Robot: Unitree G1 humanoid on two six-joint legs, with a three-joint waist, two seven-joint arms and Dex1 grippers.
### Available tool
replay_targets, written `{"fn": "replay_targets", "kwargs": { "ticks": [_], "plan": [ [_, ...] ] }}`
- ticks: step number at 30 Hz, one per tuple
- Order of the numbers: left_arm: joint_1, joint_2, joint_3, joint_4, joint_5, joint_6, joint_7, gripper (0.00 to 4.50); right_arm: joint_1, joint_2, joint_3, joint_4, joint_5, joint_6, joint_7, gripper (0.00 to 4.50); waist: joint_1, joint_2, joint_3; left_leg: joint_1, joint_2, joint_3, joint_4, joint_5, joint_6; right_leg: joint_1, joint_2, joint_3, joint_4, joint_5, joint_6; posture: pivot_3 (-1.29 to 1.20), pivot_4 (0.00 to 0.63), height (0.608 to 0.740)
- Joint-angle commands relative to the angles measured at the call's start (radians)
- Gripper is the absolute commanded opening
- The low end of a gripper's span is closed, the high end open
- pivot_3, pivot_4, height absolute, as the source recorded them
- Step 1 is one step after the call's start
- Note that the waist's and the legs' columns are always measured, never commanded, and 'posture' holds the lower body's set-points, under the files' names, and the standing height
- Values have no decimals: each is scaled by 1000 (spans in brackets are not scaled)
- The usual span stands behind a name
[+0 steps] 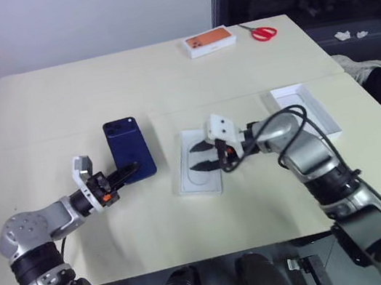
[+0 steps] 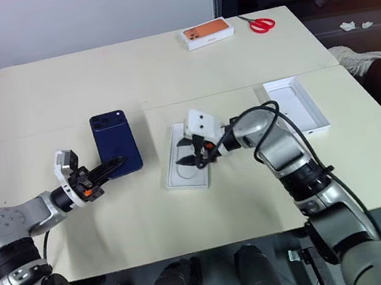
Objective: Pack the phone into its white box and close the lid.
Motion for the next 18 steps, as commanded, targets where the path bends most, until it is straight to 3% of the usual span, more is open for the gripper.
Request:
{"fn": "replay_targets", "kwargs": {
  "ticks": [1,5,18],
  "plan": [
    [8,5,27,-60,-57,17,13,0,42,-56,6,-147,54,36,37,2369,-1,-1,1,0,0,0,0,0,0,0,0,0,0,0,0,0,150,740],
    [17,-11,18,-89,-77,21,33,0,83,-89,79,-161,-9,-17,6,2369,2,-2,1,0,1,0,1,0,0,1,0,-1,0,0,0,0,150,740],
    [3,-27,13,-118,-110,52,94,0,55,-38,173,-62,-103,-29,-115,2369,26,-4,2,0,0,0,1,0,0,1,0,-1,-1,0,0,0,150,740]
  ]
}}
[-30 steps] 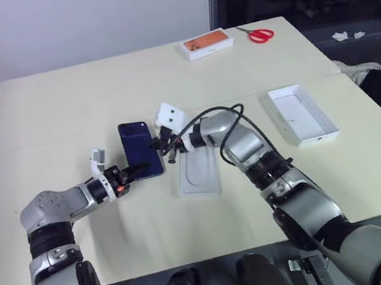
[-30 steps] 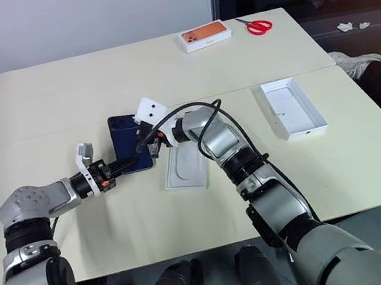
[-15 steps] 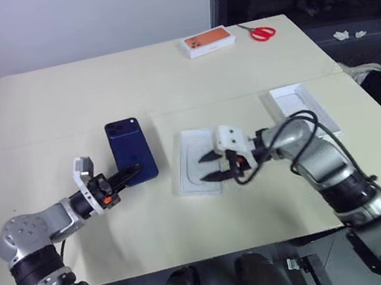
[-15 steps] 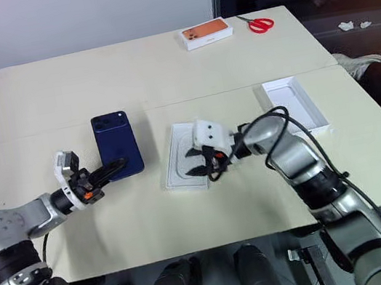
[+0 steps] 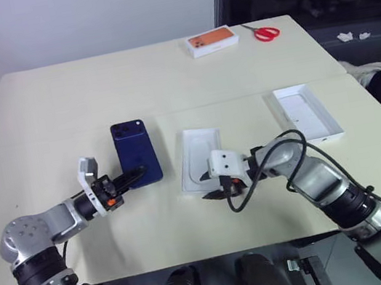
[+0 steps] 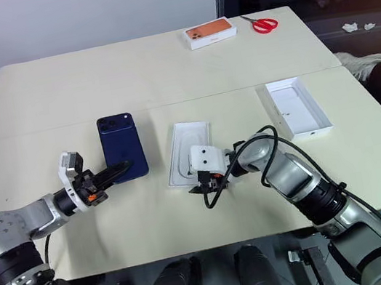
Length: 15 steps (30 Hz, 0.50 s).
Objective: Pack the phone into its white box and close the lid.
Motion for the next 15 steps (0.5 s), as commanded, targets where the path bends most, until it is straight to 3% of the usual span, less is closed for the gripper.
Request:
{"fn": "replay_targets", "kwargs": {
  "ticks": [1,3,8,9,15],
  "plan": [
    [-16,-4,14,-46,-50,11,8,0,-22,-2,12,11,-23,-28,-8,2369,3,0,0,0,0,0,0,0,0,0,0,0,0,0,0,0,150,740],
    [-18,-8,17,-51,-55,14,18,0,-21,-14,27,18,-31,-41,10,2369,4,0,0,0,0,0,0,0,0,1,0,0,0,0,0,0,150,740],
    [-32,-17,22,-58,-74,18,40,0,-21,-17,42,39,-49,-70,18,732,0,-1,0,2,0,0,0,0,0,2,0,-1,0,0,0,0,150,740],
    [-35,-19,23,-61,-80,19,44,0,-22,-15,44,42,-49,-70,21,606,-1,-1,0,2,0,0,0,0,0,3,0,-1,0,0,0,0,150,740],
    [-39,-23,18,-83,-144,21,78,0,-14,10,53,44,-45,-81,19,605,-2,-1,0,2,1,0,0,0,0,3,1,-1,0,0,0,0,150,740]
  ]
}}
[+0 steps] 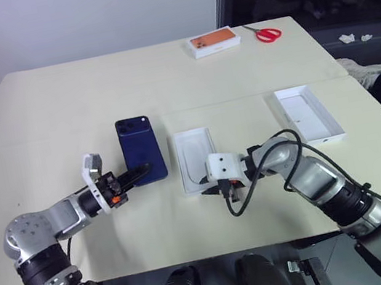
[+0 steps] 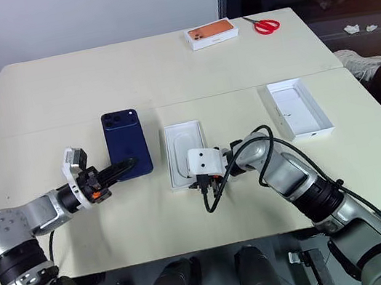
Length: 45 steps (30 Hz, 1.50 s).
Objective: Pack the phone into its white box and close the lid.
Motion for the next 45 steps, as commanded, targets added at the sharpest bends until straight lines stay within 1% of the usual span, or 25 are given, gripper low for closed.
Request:
{"fn": "replay_targets", "kwargs": {
  "ticks": [1,6,8,11,13,14,17,18,19,25,28,31,35,36,37,38,39,42,43,44,45],
  "plan": [
    [-22,-1,16,-43,-89,8,10,0,7,35,35,21,-9,-2,-9,605,-1,0,0,0,0,0,0,0,0,0,0,0,0,0,0,0,150,740],
    [-11,-19,7,-53,-129,8,53,0,3,112,43,37,-3,-12,-32,605,-6,0,0,1,1,0,-1,0,0,0,1,0,0,0,0,0,150,740],
    [-9,-23,5,-55,-141,8,66,0,-9,123,56,72,-40,-30,-52,605,-7,0,0,1,2,0,-1,0,-1,0,2,0,0,0,0,0,150,740],
    [-6,-25,3,-52,-158,8,83,0,-17,149,44,66,-26,-7,-53,605,-7,0,0,1,2,0,-1,1,-1,0,2,0,0,0,0,0,150,740],
    [-2,-27,-1,-54,-164,8,88,0,-19,152,38,70,-25,1,-54,1642,-7,0,0,1,2,0,-1,1,-1,0,2,0,0,0,0,0,150,740],
    [2,-26,-5,-56,-165,8,90,0,-18,149,37,71,-27,-3,-52,1899,-5,0,0,1,2,0,-1,1,-1,0,2,0,0,0,0,0,150,740],
    [13,-20,-18,-51,-165,2,91,0,-17,136,27,66,-29,-10,-51,3369,1,0,0,0,1,0,-1,1,-1,-1,1,0,0,0,0,0,150,740],
    [16,-18,-23,-48,-164,-1,89,0,-16,131,18,53,-18,-2,-43,3911,3,0,0,0,0,0,-1,1,-1,0,1,0,0,0,0,0,150,740],
    [18,-16,-28,-45,-162,-4,87,0,-16,128,6,37,-1,15,-35,4353,4,0,0,0,0,0,0,1,-1,0,0,0,0,0,0,0,150,740],
    [8,-19,-84,-21,-134,-30,76,0,-30,48,-129,-80,157,132,42,4353,5,-1,1,-1,-1,0,0,0,0,0,0,0,0,0,0,0,150,740],
    [-7,-20,-111,-4,-130,-46,71,0,-44,-18,-193,-103,213,171,77,4353,5,-1,1,-1,-1,0,0,0,0,0,0,0,-1,0,0,0,150,740],
    [-25,-27,-150,31,-100,-76,75,0,-47,-83,-230,-60,216,153,78,4353,6,-1,1,-1,-1,0,0,0,0,0,-1,0,-1,0,0,0,150,740],
    [-31,-58,-218,70,-50,-121,70,0,-51,-102,-227,2,183,105,40,4353,5,-1,1,-1,-1,0,0,0,0,0,-1,0,-2,0,0,0,150,740],
    [-32,-62,-229,78,-41,-127,67,977,-52,-99,-224,4,182,100,35,4392,5,-1,1,-1,-1,0,-1,0,0,0,-1,0,-2,0,0,0,150,740],
    [-32,-61,-240,79,-36,-133,57,1253,-54,-95,-223,3,184,99,31,4392,5,-2,1,-1,-1,0,-1,0,0,0,-1,0,-2,0,0,0,150,740],
    [-38,-65,-243,84,-37,-134,53,1685,-54,-88,-220,2,184,98,25,4392,4,-2,2,-1,-1,0,-1,0,0,0,-1,0,-2,0,0,0,150,740],
    [-43,-66,-244,87,-37,-135,49,2159,-55,-84,-218,2,185,98,21,4392,5,-2,2,-1,0,0,0,0,0,0,-1,0,-2,0,0,0,150,740],
    [-56,-65,-260,91,-23,-138,39,3816,-57,-76,-215,-2,187,100,13,4392,5,-2,2,-1,0,0,0,0,0,0,-1,-1,-2,0,0,0,150,740],
    [-56,-59,-273,85,-17,-140,29,4266,-59,-72,-214,0,186,99,9,4392,5,-2,2,-1,-1,0,0,0,0,1,-1,-1,-2,0,0,0,150,740],
    [-57,-55,-281,77,-15,-139,21,4438,-60,-69,-213,2,185,98,7,4392,6,-2,2,-1,-1,0,0,0,0,1,-1,-1,-2,0,0,0,150,740],
    [-66,-57,-272,83,-23,-127,26,4438,-62,-64,-211,6,184,95,3,4392,6,-2,2,-1,-1,0,0,0,0,1,-1,-1,-2,0,0,0,150,740]
  ]
}}
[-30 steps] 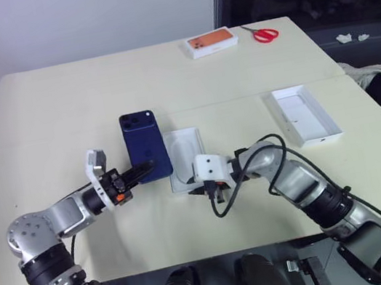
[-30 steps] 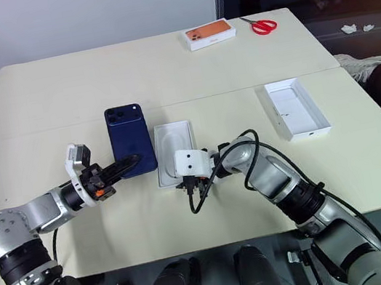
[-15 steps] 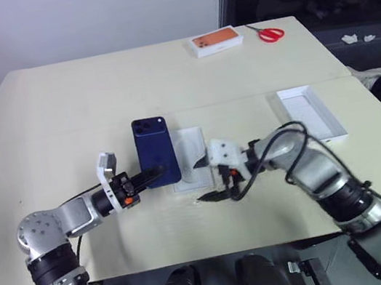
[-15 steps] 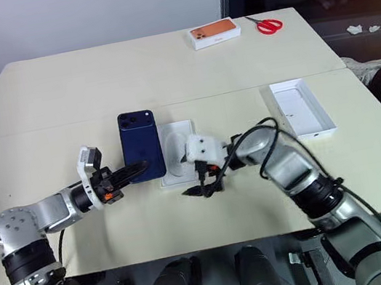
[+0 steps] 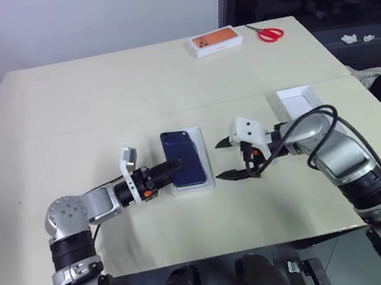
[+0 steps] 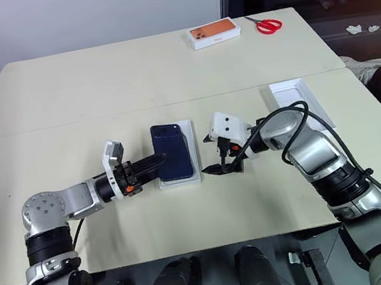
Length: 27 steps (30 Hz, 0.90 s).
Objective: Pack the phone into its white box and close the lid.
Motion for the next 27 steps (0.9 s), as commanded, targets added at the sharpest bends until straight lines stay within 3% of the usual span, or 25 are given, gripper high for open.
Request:
{"fn": "replay_targets", "kwargs": {
  "ticks": [1,14,21,22,25,27],
  "plan": [
    [-14,16,-14,-8,6,9,-3,4438,-34,12,-2,-12,2,-22,-13,4392,0,0,0,0,0,0,0,0,0,0,0,0,0,0,0,0,150,740],
    [31,111,43,-122,-40,53,-9,4438,-59,18,-5,32,11,-38,-17,4392,-2,0,1,0,0,0,-1,0,0,-1,0,0,0,0,0,0,150,740],
    [45,183,62,-171,16,-32,-4,4438,-102,59,-58,102,34,-59,-59,4392,-2,-1,1,0,0,0,-1,0,0,-1,0,0,0,0,0,0,150,740],
    [47,186,62,-170,36,-62,5,4204,-104,60,-57,116,27,-72,-63,4392,-2,-1,1,0,0,0,-1,0,0,-1,0,0,0,0,0,0,150,740],
    [61,203,28,-160,124,-161,26,3179,-90,52,-33,144,-11,-135,-76,3539,-1,0,1,0,0,0,-1,0,0,-1,0,0,0,0,0,0,150,740],
    [82,217,-33,-180,211,-259,24,2095,-86,60,-27,170,-29,-152,-94,2492,-1,0,1,0,0,0,-1,0,0,-1,0,0,0,0,0,0,150,740]
  ]
}}
